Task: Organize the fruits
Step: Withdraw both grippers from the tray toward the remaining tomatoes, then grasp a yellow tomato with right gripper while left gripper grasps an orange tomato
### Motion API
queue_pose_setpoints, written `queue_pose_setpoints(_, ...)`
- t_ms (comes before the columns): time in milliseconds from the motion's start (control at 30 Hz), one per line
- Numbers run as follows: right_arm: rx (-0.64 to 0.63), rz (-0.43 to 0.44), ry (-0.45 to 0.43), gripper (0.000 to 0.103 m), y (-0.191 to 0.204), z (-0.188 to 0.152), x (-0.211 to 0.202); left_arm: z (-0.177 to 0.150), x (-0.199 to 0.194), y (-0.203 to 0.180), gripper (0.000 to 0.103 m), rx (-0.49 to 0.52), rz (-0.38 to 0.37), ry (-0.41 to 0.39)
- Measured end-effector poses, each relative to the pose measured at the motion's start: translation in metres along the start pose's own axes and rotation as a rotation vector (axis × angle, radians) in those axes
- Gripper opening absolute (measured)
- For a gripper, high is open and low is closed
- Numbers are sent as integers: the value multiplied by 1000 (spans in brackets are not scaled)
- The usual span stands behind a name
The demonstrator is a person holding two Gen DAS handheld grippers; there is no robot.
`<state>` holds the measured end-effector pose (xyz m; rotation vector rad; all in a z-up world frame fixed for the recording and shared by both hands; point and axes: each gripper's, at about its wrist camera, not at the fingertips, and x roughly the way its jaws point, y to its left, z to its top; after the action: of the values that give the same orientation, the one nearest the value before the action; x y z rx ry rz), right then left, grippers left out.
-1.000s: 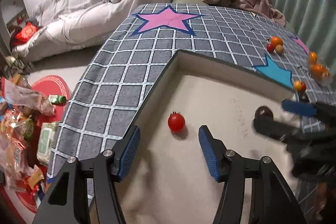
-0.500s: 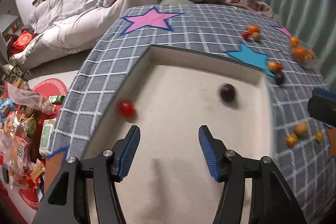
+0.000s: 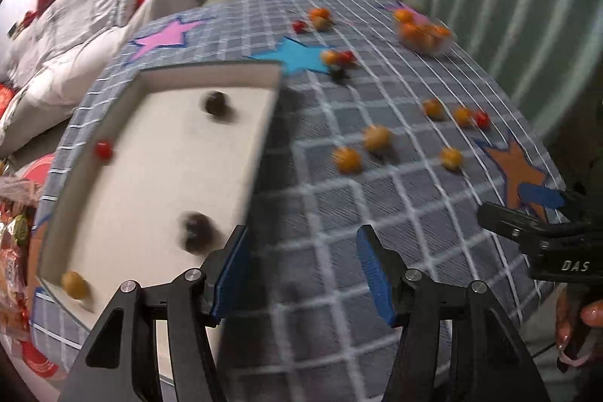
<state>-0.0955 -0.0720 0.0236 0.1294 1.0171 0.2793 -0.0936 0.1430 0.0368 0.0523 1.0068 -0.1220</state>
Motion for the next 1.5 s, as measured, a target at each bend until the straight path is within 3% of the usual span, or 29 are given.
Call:
queue_pose_setpoints(200, -13, -39, -22, 103, -13, -18, -2, -12, 26, -24, 60, 26, 57, 42)
queue_pose_setpoints(267, -19, -41, -28, 103, -15, -21, -4, -11, 27, -21, 84, -9, 76, 18)
queue_pose_setpoints(300, -22, -39, -33, 103, -15, -22, -4, -10, 27, -20, 86, -18, 88, 9)
queue_pose_setpoints(700, -58, -52, -27, 103, -9, -4, 10, 10, 45, -19, 86, -3, 111, -3)
queue_pose_setpoints(1167, -231, -47, -35, 101, 15, 26, 39, 40, 64, -22, 86, 22, 83, -26)
queue_pose_setpoints(1300, -246, -24, -42, 88, 18, 31, 39, 46, 68, -20, 85, 8, 77, -22)
queue_pose_setpoints(1467, -277, -11, -40, 64, 27, 35, 39, 47, 67, -26, 62, 17, 47, -20)
queue_pose_setpoints(1500, -283, -12, -41, 53, 28, 35, 38, 46, 67, -27, 58, 21, 36, -19)
